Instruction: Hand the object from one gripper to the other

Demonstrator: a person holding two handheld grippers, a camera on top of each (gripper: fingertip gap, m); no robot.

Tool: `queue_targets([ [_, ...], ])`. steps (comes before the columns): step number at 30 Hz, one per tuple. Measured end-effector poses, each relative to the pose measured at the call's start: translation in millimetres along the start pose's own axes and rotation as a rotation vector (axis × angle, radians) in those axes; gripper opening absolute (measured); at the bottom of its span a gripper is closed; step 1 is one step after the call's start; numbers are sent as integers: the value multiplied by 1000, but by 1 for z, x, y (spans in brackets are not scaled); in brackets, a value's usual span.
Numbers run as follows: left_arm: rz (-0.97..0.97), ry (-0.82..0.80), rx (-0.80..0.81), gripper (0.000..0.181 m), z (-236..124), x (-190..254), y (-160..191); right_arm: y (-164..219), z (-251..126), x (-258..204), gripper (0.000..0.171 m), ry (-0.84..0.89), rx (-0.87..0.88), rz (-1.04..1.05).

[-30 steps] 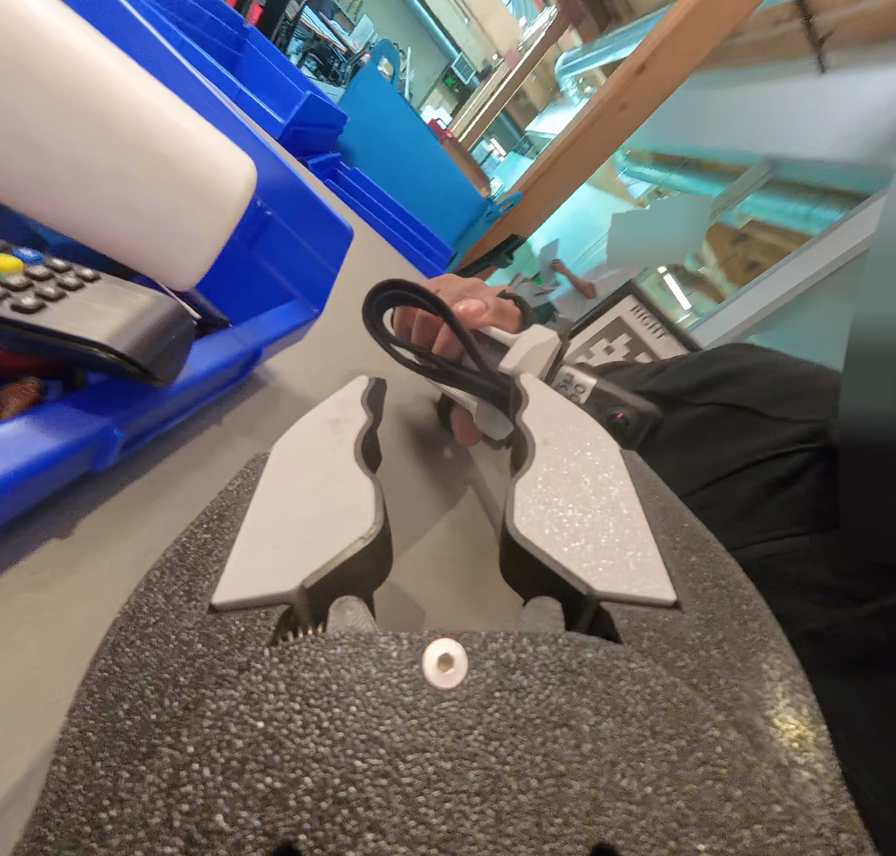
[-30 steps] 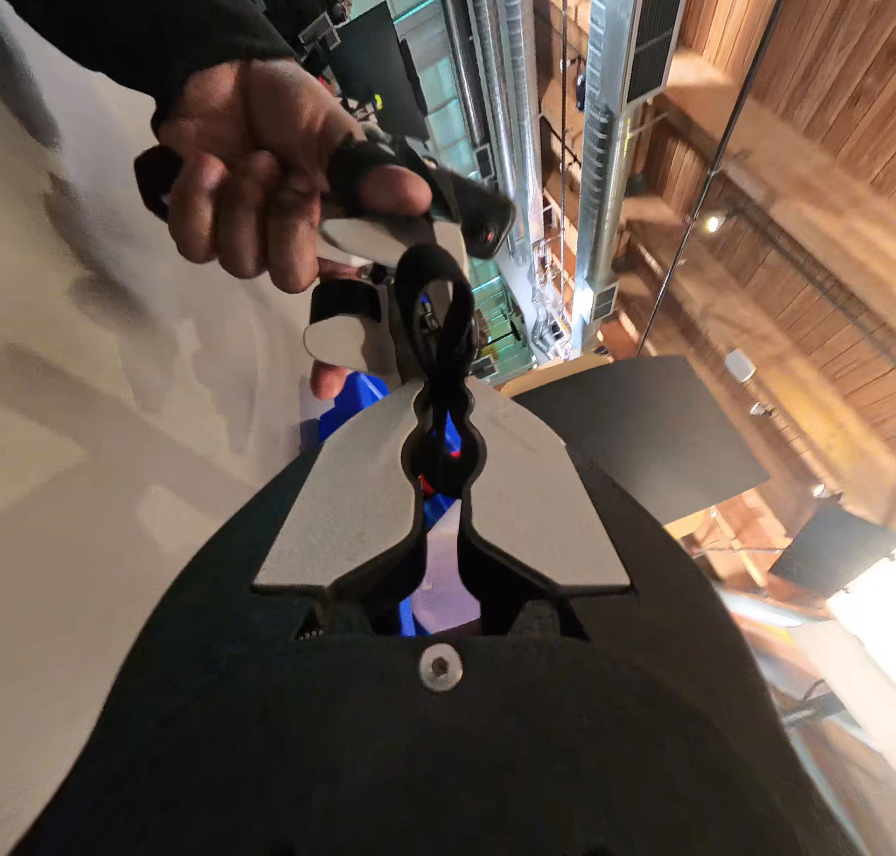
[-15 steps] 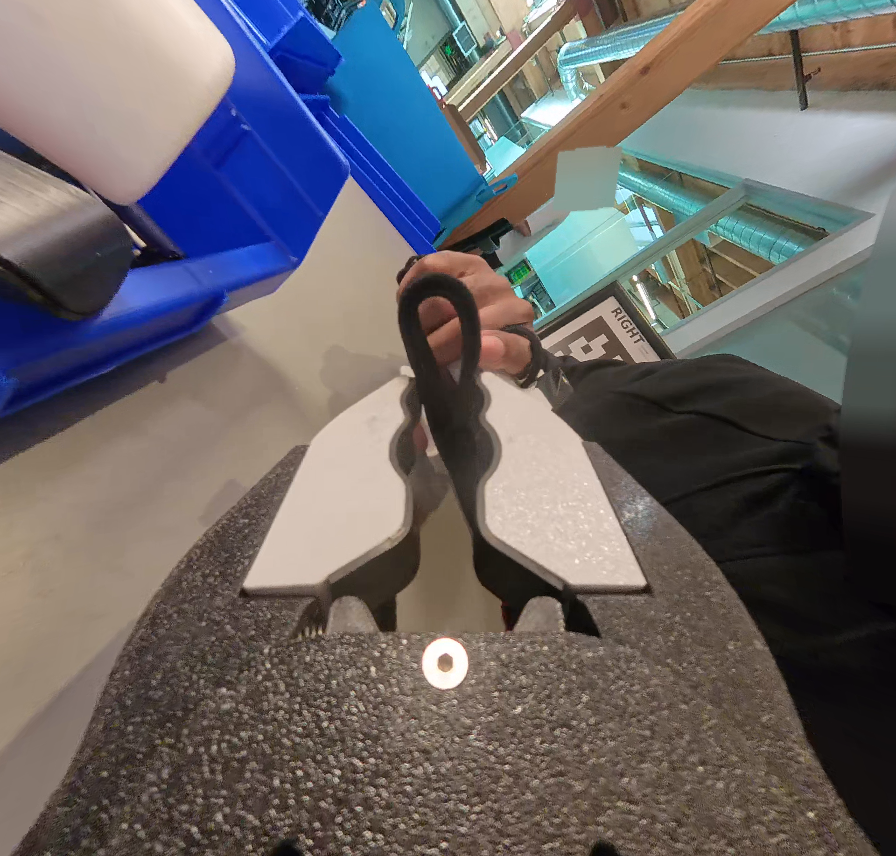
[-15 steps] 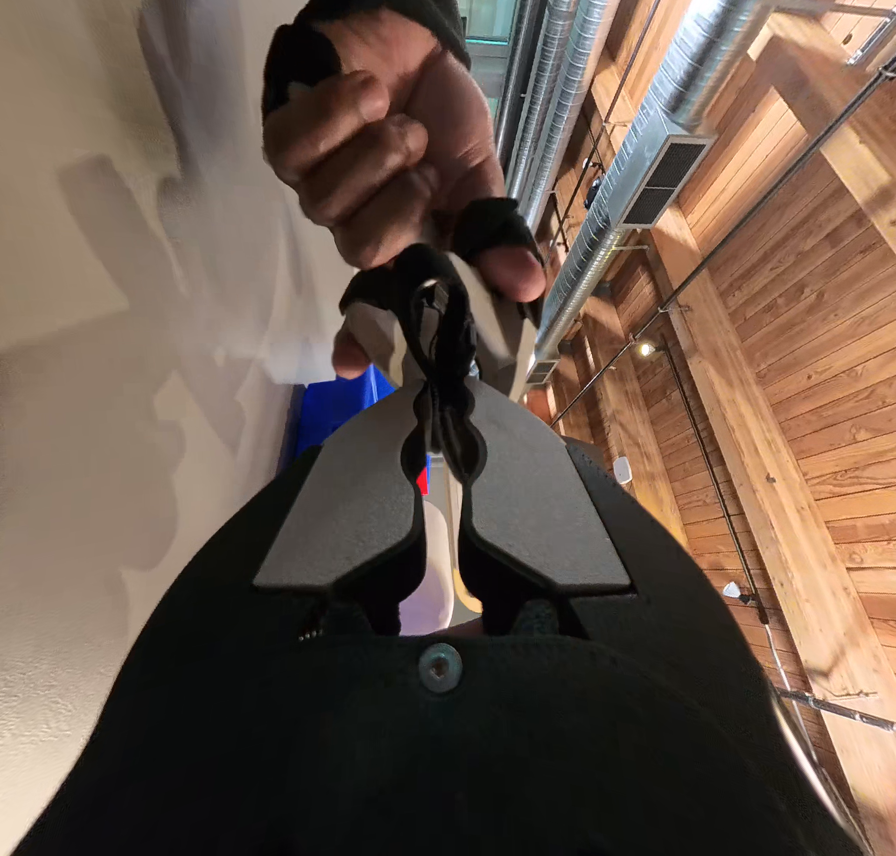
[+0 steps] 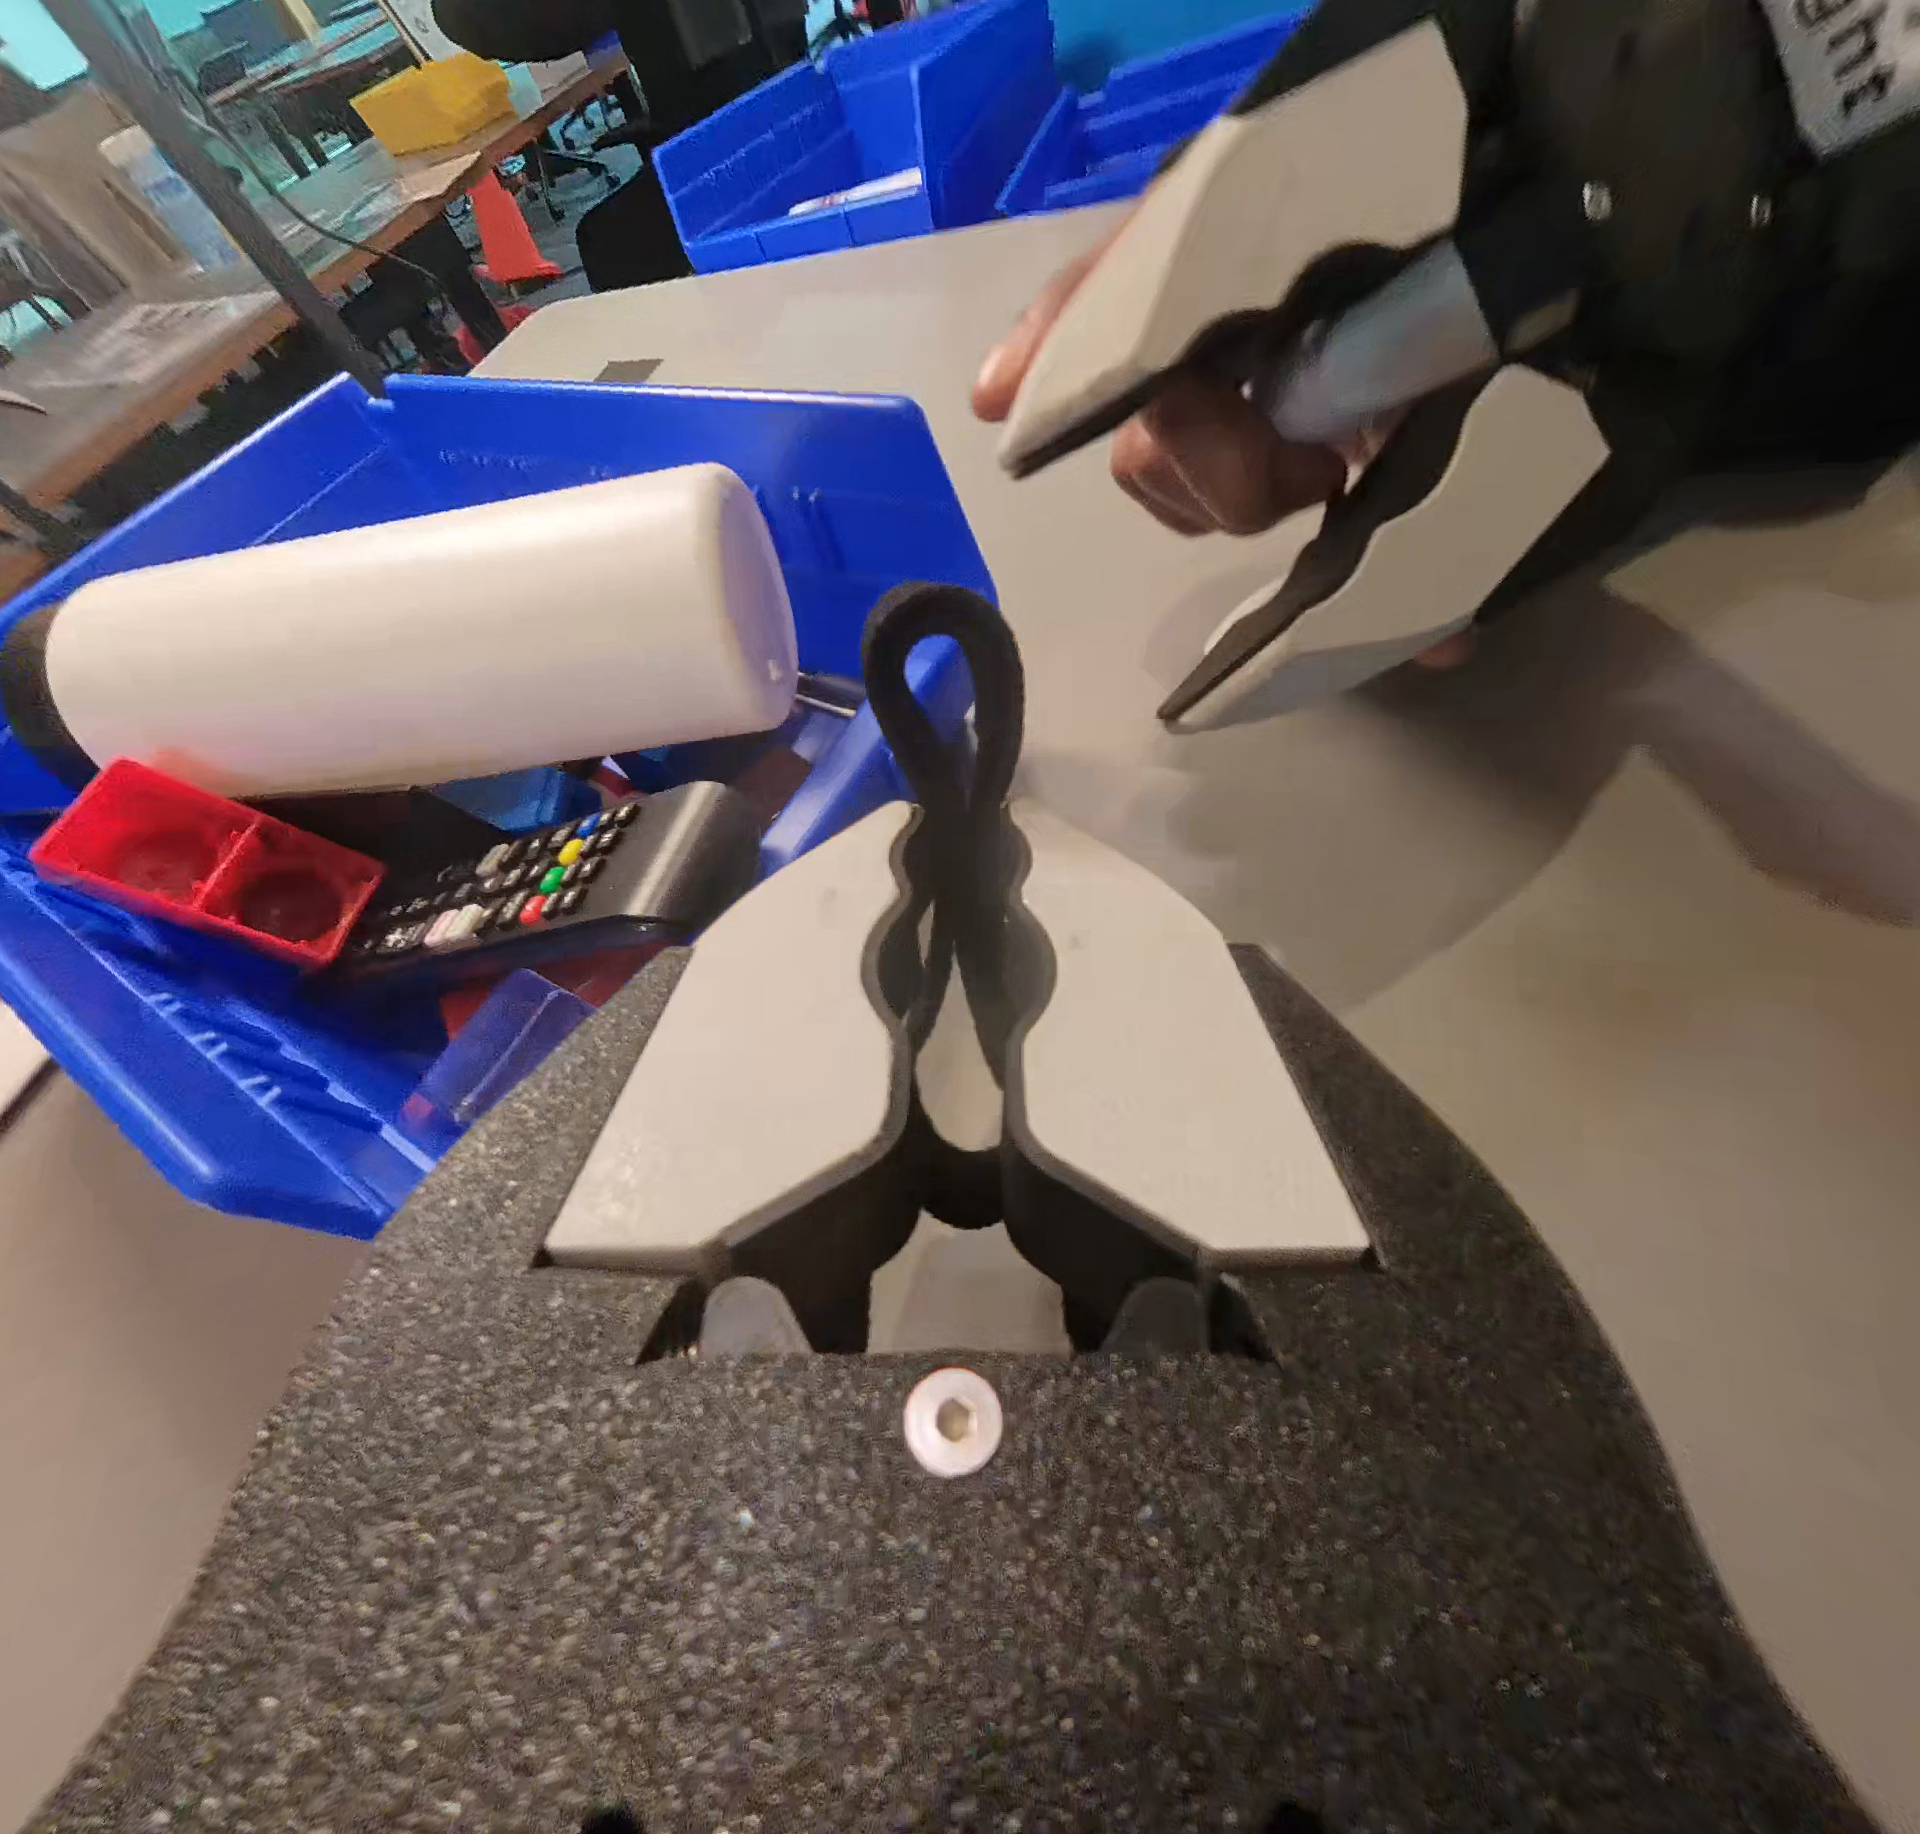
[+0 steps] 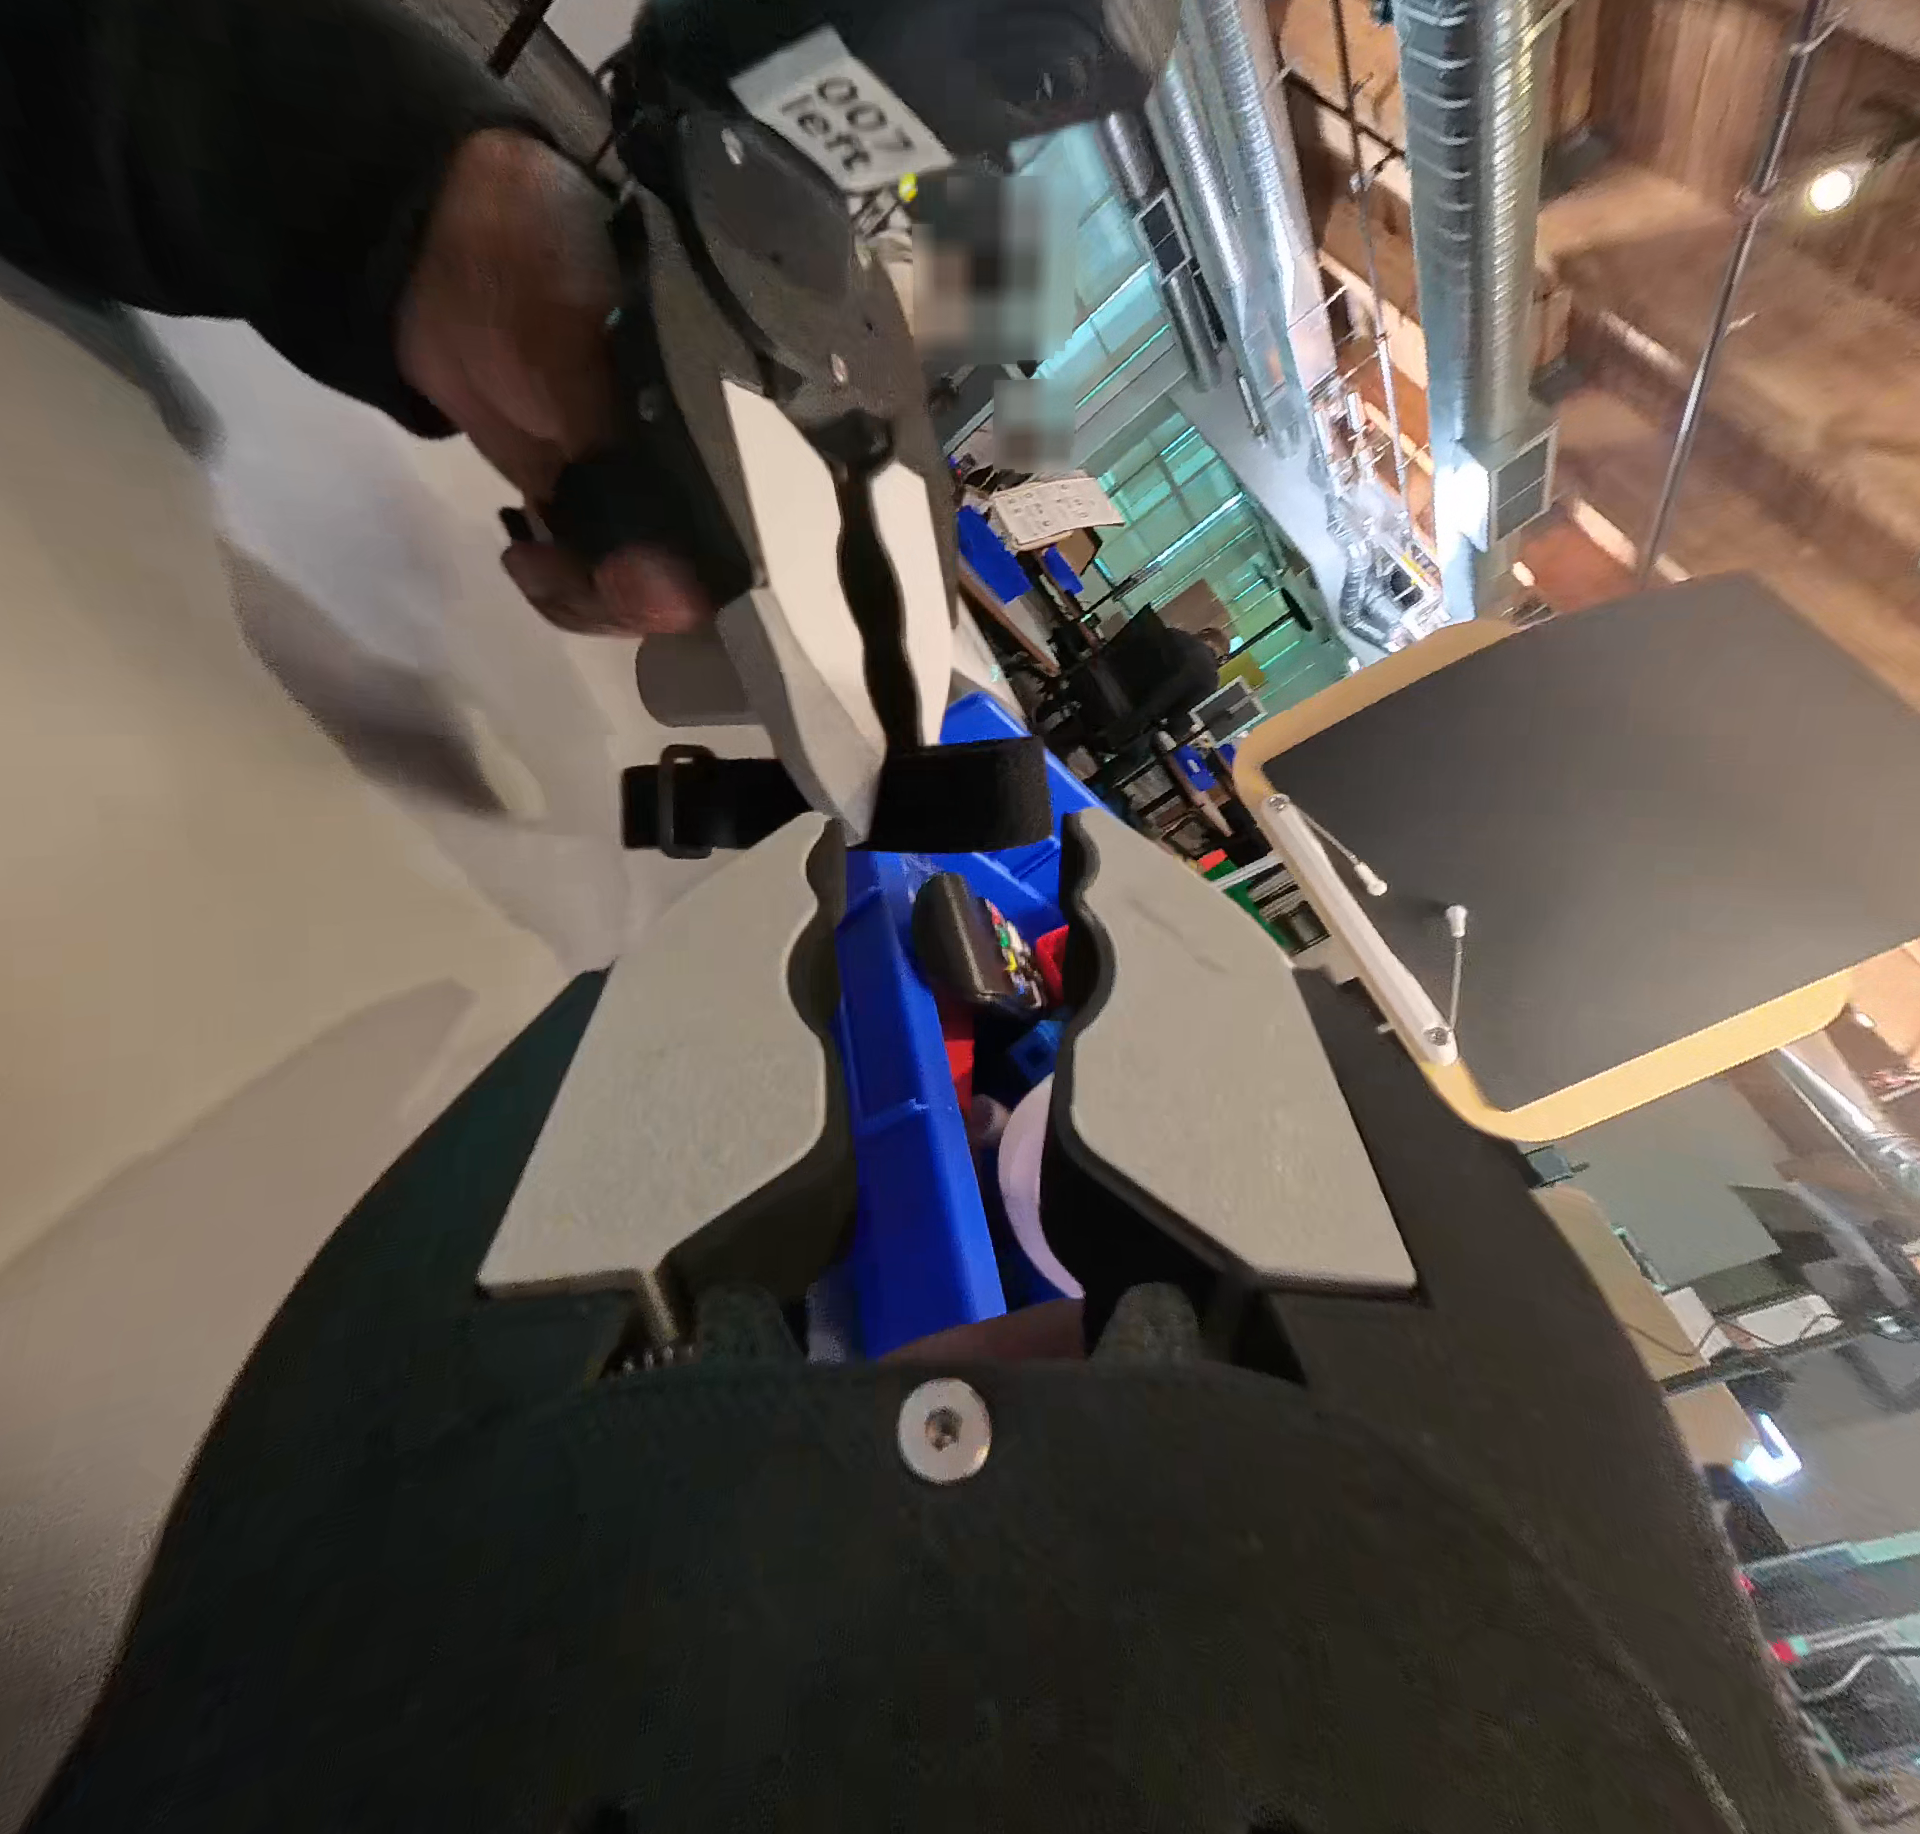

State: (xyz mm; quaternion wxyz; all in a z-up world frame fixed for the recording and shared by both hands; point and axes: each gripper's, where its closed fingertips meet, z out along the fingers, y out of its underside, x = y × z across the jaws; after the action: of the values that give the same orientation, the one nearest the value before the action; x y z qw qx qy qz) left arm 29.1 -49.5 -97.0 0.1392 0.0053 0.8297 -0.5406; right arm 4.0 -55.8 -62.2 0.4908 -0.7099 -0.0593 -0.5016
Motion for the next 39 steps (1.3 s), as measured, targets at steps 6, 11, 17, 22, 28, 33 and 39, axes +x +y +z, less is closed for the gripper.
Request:
queue_targets([
  [6,407,-23,-142,12,5,18,17,13,4,-23,55,-108,-87,-119],
  [11,649,-34,-233,12,8,26,29,17,3,-42,56,-209,-107,-170],
  [17,715,-35,-229,12,12,35,29,25,4,-53,29,-248,-141,-230],
  [22,435,-154,-150,37,7,4,12,25,7,-25,19,-82,-151,-263],
  [28,-12,-105,67,44,-16,-18,-20,21,4,6,16,96,-145,-310],
  [33,-214,102,175,31,-27,-5,-33,20,0,29,16,189,-132,-165],
  [39,-232,159,89,45,-11,3,-8,12,-5,43,16,183,-14,148],
])
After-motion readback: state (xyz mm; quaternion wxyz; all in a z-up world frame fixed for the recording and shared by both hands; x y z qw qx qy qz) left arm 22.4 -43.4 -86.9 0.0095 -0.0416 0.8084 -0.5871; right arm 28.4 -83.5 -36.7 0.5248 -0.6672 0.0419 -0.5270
